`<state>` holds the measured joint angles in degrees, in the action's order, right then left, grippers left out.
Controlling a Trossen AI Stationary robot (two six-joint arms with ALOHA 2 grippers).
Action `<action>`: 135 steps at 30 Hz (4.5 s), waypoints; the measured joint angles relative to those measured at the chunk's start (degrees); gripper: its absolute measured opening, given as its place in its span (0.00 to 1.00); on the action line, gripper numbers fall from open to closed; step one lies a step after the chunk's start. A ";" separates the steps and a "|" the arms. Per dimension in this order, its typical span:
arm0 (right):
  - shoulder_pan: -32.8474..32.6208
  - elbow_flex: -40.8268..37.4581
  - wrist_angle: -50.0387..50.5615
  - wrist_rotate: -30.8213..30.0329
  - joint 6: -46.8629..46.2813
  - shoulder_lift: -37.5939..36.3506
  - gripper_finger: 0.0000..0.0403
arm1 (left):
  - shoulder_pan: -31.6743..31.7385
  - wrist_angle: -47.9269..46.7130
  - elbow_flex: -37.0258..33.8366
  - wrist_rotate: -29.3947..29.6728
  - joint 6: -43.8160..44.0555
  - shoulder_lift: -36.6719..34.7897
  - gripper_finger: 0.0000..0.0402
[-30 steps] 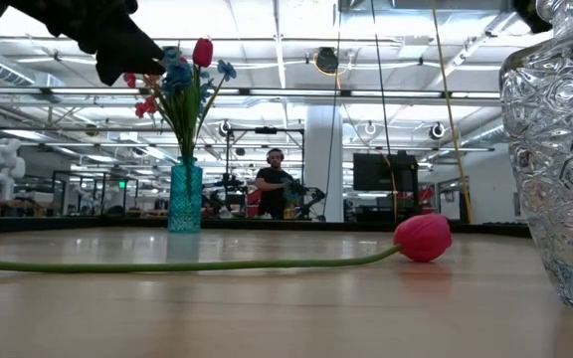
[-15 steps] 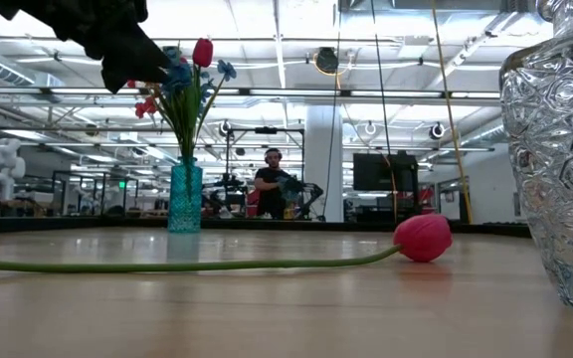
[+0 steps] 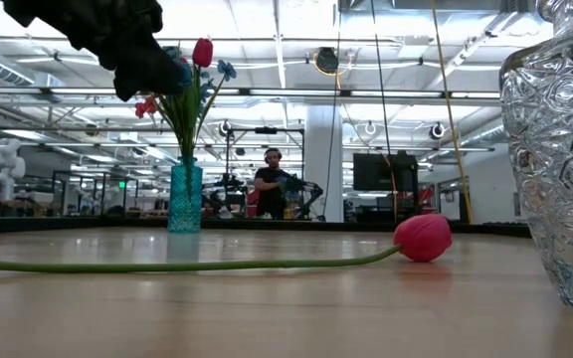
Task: Sort flowers into vase by color
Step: Put the pink flower into the transparent vase, then put the red flower into the blue vase
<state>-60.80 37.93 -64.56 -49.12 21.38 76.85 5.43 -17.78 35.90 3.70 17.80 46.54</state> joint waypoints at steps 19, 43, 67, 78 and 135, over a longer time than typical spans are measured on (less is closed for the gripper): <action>3.87 0.00 5.99 -0.27 -10.42 8.63 0.00 | -2.73 1.03 0.00 -0.41 -0.02 -0.07 0.40; 4.60 0.02 21.51 -6.52 -25.65 10.70 0.06 | -6.34 1.03 0.00 0.77 1.45 -0.07 0.40; 4.87 0.00 27.63 -6.20 -25.50 3.96 0.38 | -6.34 1.03 0.00 1.10 1.43 -0.09 0.40; 2.33 0.00 44.62 -3.00 -39.67 -8.41 0.42 | -6.34 1.05 0.00 1.10 1.45 0.58 0.40; 1.91 0.00 119.57 19.16 -121.23 -24.05 0.08 | -26.21 -1.64 42.21 3.23 25.43 71.28 0.40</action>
<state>-58.89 37.93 55.02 -29.95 -99.85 52.80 -20.78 -19.42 78.11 6.93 43.22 117.83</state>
